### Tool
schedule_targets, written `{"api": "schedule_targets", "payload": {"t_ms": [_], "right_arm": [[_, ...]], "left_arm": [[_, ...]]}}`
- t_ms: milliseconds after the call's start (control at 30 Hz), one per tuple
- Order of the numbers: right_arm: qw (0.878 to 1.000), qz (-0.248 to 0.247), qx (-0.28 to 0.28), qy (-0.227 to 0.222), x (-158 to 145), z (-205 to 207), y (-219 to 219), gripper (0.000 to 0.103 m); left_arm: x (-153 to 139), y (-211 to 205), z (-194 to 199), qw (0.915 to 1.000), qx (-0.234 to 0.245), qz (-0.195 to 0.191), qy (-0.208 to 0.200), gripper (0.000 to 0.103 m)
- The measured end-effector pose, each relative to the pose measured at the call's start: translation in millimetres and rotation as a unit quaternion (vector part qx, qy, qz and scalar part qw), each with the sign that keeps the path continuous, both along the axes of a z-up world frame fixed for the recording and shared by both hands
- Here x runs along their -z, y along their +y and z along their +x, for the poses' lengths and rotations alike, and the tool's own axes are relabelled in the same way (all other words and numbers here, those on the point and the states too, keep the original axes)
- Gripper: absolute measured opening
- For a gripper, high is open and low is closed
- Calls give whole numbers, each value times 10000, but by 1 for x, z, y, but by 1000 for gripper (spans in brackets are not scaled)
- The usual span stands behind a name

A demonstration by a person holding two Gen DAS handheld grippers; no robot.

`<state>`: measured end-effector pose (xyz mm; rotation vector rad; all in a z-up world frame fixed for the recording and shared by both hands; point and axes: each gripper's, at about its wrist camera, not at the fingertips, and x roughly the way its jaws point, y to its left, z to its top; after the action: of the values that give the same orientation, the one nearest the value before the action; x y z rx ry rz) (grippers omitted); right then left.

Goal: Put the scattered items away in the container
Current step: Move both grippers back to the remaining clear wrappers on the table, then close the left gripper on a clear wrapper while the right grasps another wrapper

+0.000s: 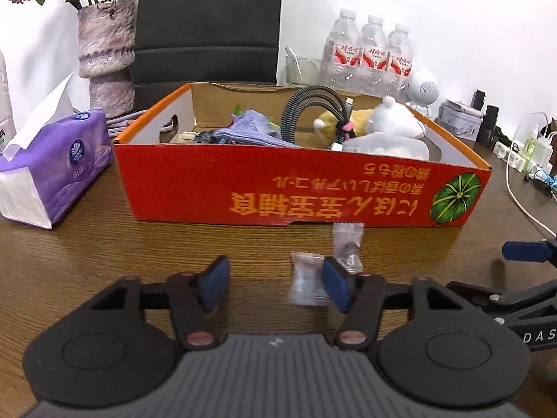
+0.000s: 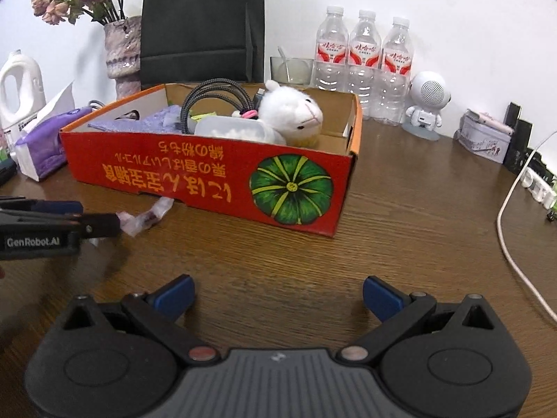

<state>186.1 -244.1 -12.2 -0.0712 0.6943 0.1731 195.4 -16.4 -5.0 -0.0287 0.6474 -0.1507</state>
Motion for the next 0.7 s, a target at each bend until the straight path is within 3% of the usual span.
{"api": "schedule_targets", "payload": {"t_ms": [167,233,300,500,700], "right_arm": [[9999,106,-3,21,1,4,10,103],[9999,125,-16,20,1,5,19,103],[9998,184,-91,13,1,7,30,103],[9991,343,-171,-158,-9,15,69,102],[9998,57,-120,-137,-7,29,104,71]], "left_arm": [[0,4,6,9993,358,62,-7,49],[0,2,8,9983,568,121,-23,30],[0,3,10,9969,775,147,-35,19],[0,32,14,9965,828,-63,-3,19],[-1,65,19,9978,647,-158,19,19]]}}
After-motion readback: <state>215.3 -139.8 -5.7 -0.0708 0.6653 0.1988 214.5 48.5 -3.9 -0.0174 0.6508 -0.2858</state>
